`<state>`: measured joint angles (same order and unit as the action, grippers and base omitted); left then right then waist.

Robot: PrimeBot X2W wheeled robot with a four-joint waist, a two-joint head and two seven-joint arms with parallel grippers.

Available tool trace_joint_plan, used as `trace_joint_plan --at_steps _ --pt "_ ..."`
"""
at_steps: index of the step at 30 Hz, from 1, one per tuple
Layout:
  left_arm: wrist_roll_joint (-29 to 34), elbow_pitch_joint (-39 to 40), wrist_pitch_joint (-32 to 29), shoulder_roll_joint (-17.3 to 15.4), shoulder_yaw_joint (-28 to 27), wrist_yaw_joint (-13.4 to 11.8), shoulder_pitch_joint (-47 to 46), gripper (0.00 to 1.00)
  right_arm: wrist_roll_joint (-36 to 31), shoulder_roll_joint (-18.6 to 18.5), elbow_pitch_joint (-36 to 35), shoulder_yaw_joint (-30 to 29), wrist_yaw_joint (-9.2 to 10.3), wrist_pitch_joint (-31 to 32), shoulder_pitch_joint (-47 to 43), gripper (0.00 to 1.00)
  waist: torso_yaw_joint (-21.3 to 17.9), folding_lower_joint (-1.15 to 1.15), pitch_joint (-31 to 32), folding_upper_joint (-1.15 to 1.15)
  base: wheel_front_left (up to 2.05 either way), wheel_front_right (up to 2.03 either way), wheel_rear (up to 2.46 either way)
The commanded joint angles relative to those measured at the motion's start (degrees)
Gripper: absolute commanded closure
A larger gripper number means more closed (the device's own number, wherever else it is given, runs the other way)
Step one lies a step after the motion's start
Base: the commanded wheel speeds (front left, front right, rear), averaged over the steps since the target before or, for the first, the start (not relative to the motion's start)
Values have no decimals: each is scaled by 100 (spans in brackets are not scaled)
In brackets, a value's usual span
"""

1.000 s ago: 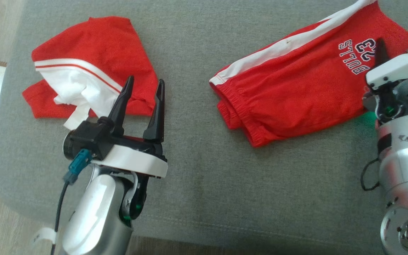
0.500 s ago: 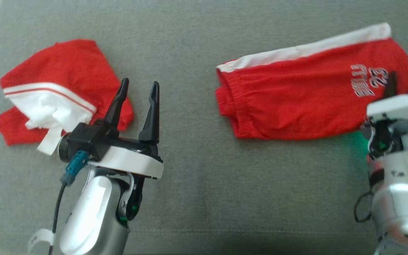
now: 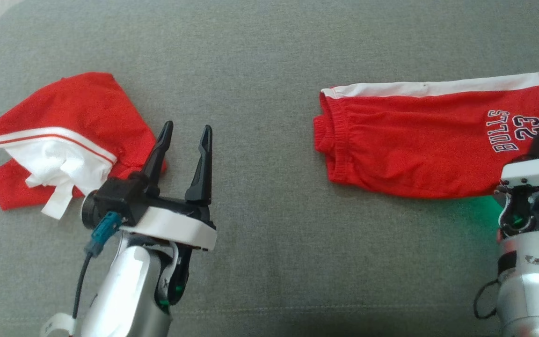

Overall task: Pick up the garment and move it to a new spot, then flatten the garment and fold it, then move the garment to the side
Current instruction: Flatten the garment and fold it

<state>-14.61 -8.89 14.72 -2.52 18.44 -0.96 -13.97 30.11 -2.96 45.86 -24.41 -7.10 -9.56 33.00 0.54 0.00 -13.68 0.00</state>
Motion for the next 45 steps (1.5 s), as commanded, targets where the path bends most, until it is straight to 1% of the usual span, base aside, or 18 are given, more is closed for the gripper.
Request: trace_joint_plan --at_steps 1,4,8,15,19,22,26,34,40,41,42,44,45 --pt "67 176 28 -36 -141 13 -99 0 -21 8 -202 179 -39 -44 139 100 26 0 12 0 0 0 0" --pt "54 167 28 -36 -120 5 -90 0 104 8 -285 425 -39 -71 175 100 88 0 65 0 0 0 0" --pt "41 149 28 -36 -112 -15 -37 0 439 8 -472 912 -39 -114 159 100 173 0 163 0 0 0 0" --pt "4 123 28 -36 -91 -47 77 0 1123 8 -953 1995 -39 -163 -93 100 324 0 369 0 0 0 0" --pt "-31 123 28 -36 -81 -63 153 0 1388 8 -1175 2619 -39 -160 -282 100 391 0 467 0 0 0 0" --pt "-45 114 28 -36 -68 -73 206 0 1469 8 -1287 3062 -39 -136 -421 100 438 0 530 0 0 0 0" --pt "-61 115 28 -36 -57 -95 257 0 1525 8 -1328 3478 -39 -105 -553 100 502 0 589 0 0 0 0" --pt "-82 138 28 -36 -45 -118 312 0 1454 8 -1188 4039 -39 -1 -714 100 597 0 609 0 0 0 0" --pt "-85 140 28 -36 -42 -123 327 0 1385 8 -1083 4340 -39 91 -776 100 612 0 604 0 0 0 0" --pt "-86 139 28 -36 -45 -127 326 0 1336 8 -1059 4394 -39 100 -772 59 610 0 597 0 0 0 0" --pt "-87 140 28 -36 -46 -131 322 0 1287 8 -1044 4449 -39 106 -764 0 610 0 586 0 0 0 0" --pt "-92 144 28 -36 -50 -137 307 0 1244 8 -1022 4590 -39 168 -754 0 608 0 565 0 0 0 0" --pt "-98 148 28 -36 -57 -140 295 0 1202 8 -1020 4754 -39 219 -739 0 602 0 544 0 0 0 0"
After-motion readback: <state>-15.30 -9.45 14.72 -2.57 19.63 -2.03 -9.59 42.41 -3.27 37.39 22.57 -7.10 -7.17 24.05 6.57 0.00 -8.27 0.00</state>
